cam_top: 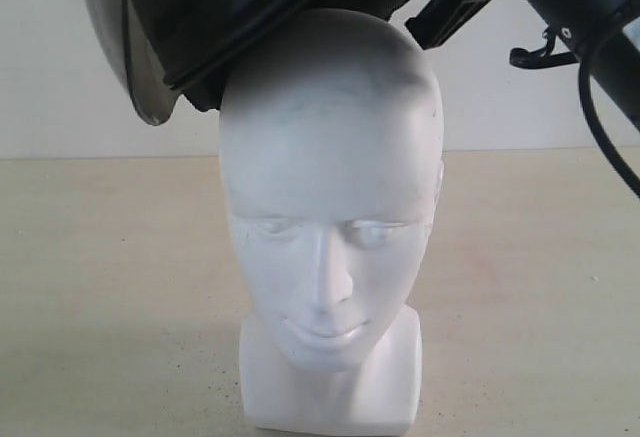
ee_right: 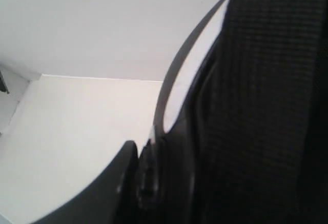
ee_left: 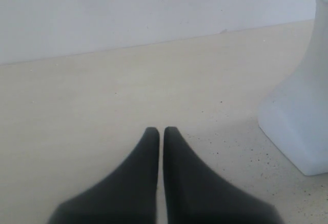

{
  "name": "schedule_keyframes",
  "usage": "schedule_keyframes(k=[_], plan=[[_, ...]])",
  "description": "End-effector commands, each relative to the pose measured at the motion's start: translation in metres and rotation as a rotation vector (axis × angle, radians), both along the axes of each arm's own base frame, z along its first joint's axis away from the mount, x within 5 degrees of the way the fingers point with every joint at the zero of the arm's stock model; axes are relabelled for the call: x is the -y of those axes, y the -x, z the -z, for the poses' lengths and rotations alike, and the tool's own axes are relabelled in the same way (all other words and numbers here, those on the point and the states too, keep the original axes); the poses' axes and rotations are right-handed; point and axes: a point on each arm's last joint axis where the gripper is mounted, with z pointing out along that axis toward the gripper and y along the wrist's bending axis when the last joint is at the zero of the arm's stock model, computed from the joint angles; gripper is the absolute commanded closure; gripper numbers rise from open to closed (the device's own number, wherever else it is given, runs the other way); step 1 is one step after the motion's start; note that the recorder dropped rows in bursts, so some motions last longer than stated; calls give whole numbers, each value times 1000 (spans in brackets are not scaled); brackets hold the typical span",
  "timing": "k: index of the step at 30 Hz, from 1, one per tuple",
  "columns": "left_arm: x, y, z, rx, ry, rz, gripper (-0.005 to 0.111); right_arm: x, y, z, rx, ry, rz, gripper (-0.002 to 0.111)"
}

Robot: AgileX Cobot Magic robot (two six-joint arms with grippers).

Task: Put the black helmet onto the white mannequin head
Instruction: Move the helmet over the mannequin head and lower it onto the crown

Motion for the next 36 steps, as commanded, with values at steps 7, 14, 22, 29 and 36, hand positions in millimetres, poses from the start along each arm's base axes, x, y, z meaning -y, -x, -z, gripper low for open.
schedule_keyframes(k=[7, 14, 22, 29, 36], plan=[[0, 0, 1, -1, 12, 4, 102, 17, 17, -17, 37, -164, -33, 108], [0, 0, 1, -1, 12, 4, 102, 19, 19, -6, 3, -158, -34, 108], [0, 0, 1, -1, 12, 4, 102, 26, 31, 9, -30, -133, -22, 108], [0, 0, 1, -1, 12, 4, 102, 26, 32, 19, -32, -81, 4, 108], [0, 0, 1, -1, 12, 4, 102, 28, 33, 28, -19, -22, 77, 108]])
